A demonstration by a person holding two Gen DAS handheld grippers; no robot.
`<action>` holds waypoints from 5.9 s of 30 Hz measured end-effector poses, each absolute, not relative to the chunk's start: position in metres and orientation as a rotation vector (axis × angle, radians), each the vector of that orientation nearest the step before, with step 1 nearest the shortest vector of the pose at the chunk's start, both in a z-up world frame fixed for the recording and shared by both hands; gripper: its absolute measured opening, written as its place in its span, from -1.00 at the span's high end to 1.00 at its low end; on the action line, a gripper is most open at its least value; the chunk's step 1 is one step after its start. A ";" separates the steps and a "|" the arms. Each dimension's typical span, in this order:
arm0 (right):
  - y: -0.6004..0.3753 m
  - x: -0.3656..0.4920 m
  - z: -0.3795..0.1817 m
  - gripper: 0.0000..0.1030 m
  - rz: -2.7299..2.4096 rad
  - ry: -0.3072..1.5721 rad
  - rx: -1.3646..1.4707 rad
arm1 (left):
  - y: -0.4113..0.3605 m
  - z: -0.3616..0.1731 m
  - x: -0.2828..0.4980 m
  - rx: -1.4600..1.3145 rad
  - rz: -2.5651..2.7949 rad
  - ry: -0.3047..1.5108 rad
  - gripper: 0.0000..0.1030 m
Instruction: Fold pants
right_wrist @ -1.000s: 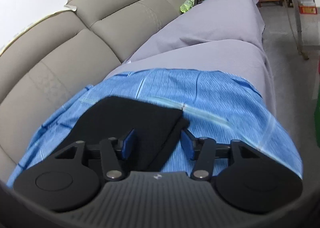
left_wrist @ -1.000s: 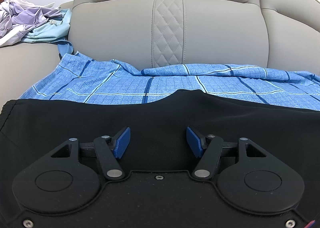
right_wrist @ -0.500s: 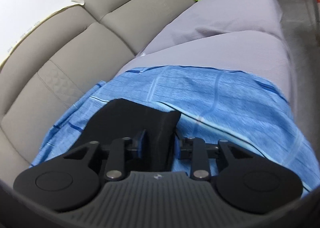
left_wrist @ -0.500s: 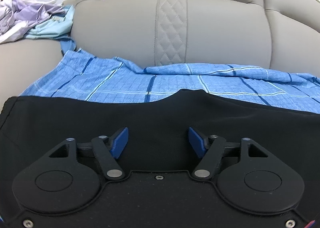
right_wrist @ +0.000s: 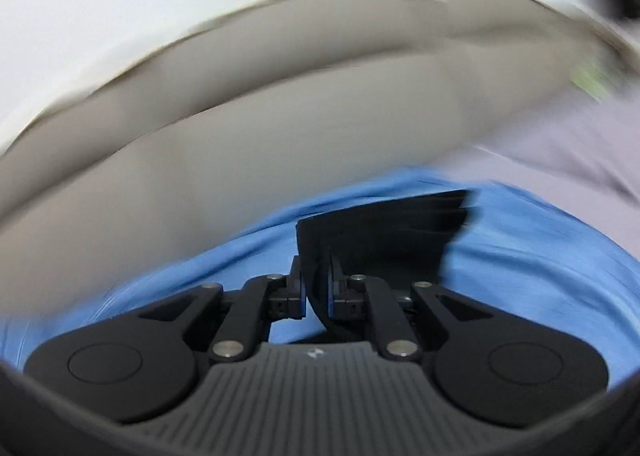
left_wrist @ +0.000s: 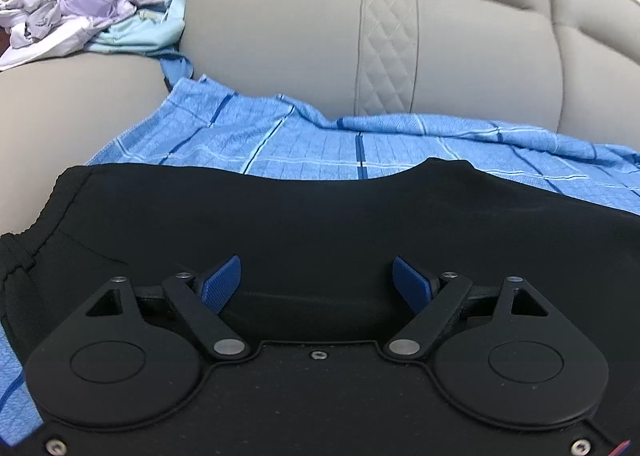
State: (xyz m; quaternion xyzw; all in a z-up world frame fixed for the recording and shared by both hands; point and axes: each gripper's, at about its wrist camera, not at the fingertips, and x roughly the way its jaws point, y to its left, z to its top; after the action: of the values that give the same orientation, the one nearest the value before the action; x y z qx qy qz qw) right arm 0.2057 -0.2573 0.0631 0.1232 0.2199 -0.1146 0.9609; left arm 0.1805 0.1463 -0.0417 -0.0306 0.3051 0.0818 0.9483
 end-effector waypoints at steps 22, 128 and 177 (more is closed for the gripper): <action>0.050 0.124 -0.046 0.01 0.379 0.506 -0.358 | 0.173 -0.022 0.161 -0.177 0.120 0.616 -0.63; 0.025 0.104 -0.064 -0.98 0.291 0.442 -0.152 | 0.344 -0.037 0.070 -0.548 0.532 0.613 -0.62; -0.186 0.077 -0.021 -0.99 -0.019 0.492 0.088 | -0.022 0.055 0.143 0.131 -0.521 0.559 -0.61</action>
State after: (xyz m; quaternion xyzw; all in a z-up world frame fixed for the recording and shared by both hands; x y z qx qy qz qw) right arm 0.0770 -0.1863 -0.0211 0.0437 0.2434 -0.0095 0.9689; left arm 0.1426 -0.0223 0.0548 0.0640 0.2727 -0.2542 0.9257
